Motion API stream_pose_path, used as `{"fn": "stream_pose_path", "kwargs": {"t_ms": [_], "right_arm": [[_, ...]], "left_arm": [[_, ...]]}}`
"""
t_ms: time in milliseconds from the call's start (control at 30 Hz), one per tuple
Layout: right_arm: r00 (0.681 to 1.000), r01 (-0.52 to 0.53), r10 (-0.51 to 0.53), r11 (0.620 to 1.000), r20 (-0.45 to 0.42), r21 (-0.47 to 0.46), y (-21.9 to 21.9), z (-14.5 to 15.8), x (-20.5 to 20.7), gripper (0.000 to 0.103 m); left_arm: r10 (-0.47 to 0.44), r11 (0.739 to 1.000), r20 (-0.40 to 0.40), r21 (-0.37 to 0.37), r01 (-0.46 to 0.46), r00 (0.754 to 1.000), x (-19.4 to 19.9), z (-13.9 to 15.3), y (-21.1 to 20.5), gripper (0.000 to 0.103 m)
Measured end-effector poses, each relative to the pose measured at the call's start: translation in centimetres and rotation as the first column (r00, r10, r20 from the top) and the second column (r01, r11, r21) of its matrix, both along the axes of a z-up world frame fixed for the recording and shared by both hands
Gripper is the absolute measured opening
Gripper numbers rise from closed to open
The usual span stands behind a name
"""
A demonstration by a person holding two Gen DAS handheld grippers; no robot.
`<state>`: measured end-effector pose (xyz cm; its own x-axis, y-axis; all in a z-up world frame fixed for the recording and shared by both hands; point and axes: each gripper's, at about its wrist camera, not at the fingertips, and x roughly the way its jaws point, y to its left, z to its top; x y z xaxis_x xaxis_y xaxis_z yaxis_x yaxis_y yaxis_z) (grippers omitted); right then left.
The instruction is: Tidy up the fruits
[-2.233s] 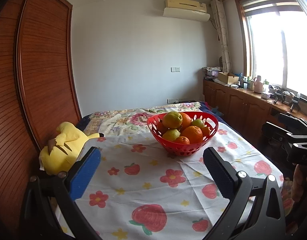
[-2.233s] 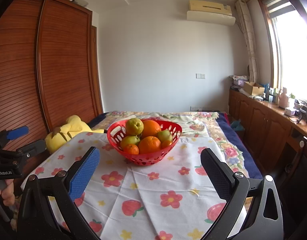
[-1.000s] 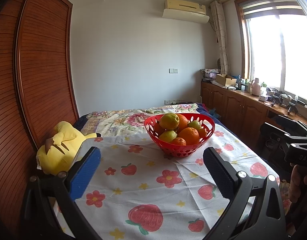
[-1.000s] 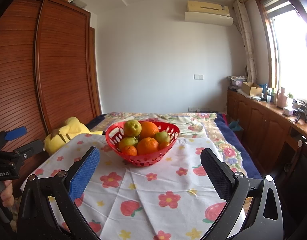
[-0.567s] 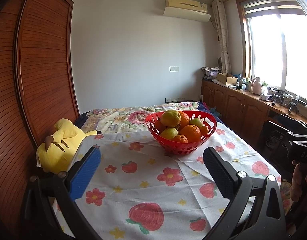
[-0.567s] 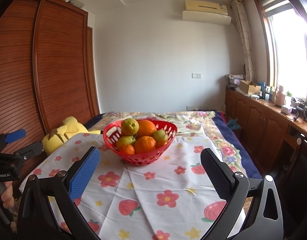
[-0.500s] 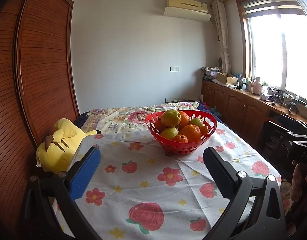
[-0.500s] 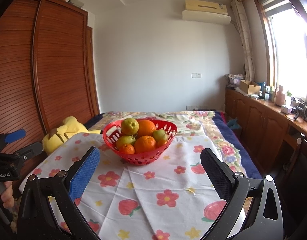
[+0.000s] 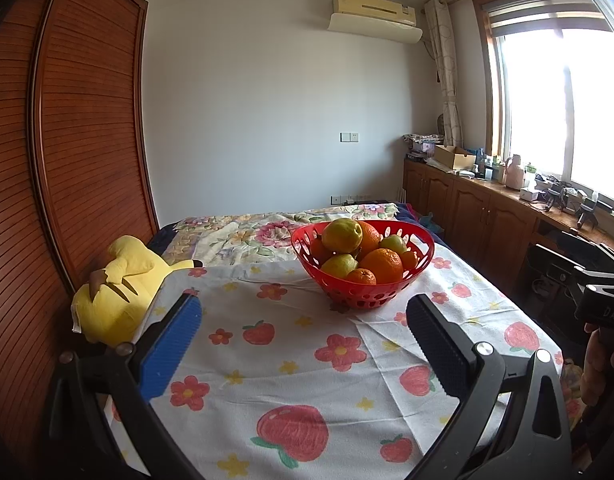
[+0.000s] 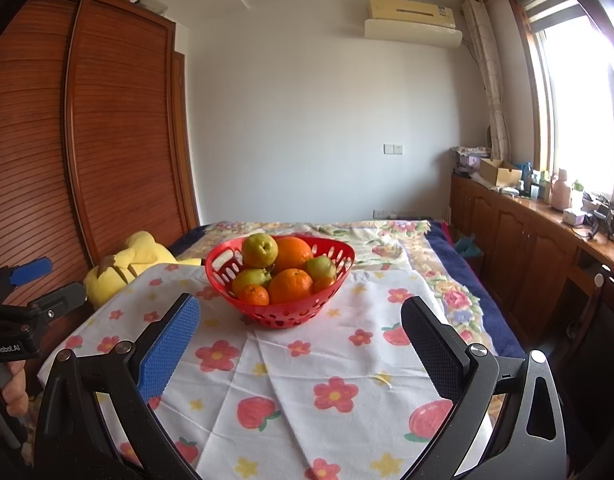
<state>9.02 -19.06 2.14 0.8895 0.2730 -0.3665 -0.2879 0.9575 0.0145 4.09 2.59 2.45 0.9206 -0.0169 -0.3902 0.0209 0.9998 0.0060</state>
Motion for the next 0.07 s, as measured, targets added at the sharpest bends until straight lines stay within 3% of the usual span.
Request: {"fn": "stream_pose_path", "kwargs": {"t_ms": [67], "right_arm": [[1.0, 0.0, 0.0, 1.0, 0.0, 0.0, 0.0, 0.0, -0.01, 0.102]], "left_arm": [[0.0, 1.0, 0.0, 0.001, 0.0, 1.0, -0.01, 0.0, 0.02, 0.103]]}}
